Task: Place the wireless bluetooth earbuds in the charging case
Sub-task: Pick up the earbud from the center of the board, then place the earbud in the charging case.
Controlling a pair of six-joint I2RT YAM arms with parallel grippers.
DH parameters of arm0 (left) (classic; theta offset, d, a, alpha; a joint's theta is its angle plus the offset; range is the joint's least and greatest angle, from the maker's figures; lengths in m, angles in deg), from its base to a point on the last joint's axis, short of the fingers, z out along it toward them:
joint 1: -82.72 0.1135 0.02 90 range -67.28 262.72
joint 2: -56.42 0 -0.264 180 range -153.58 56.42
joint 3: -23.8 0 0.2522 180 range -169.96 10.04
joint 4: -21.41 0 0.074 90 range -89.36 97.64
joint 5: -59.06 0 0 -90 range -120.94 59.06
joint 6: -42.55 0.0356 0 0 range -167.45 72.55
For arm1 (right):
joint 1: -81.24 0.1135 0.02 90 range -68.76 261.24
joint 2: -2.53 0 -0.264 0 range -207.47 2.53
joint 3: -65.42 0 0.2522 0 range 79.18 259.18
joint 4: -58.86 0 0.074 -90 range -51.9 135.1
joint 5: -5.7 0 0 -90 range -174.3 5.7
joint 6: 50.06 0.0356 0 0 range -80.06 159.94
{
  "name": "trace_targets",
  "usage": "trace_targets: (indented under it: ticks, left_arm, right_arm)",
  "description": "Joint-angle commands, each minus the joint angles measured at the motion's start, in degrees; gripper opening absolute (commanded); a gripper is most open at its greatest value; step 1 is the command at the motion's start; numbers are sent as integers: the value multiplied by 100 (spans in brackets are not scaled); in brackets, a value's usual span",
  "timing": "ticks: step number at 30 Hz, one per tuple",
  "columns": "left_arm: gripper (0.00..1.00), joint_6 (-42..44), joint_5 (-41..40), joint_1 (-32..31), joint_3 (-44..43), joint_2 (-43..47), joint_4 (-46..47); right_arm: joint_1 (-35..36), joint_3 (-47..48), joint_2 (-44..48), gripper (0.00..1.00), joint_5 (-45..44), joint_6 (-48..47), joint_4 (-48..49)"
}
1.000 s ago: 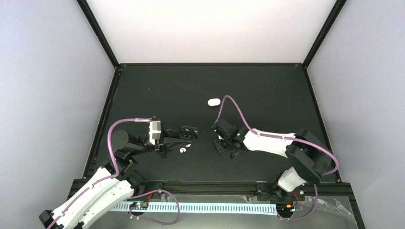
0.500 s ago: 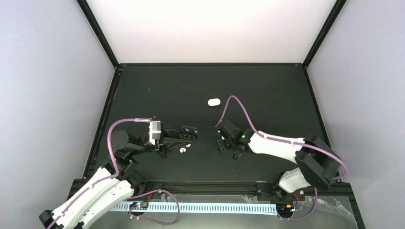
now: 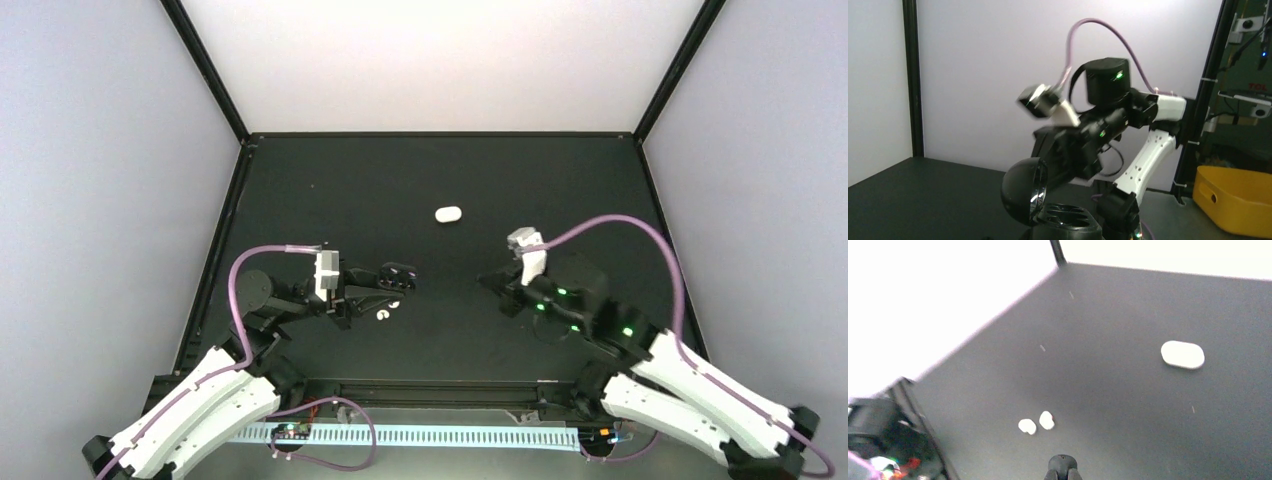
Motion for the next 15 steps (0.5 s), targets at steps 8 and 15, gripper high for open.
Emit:
trace_targets:
  ticks: [8,15]
  left_arm:
    - [2,-896,331,-98,-175,-796,1749]
    - [2,-1046,420,-312,-290,-1395,2789]
  right_arm:
    - [9,1141,1207,1,1475,-684,34]
    - [7,1166,1128,1,2502,-911,990]
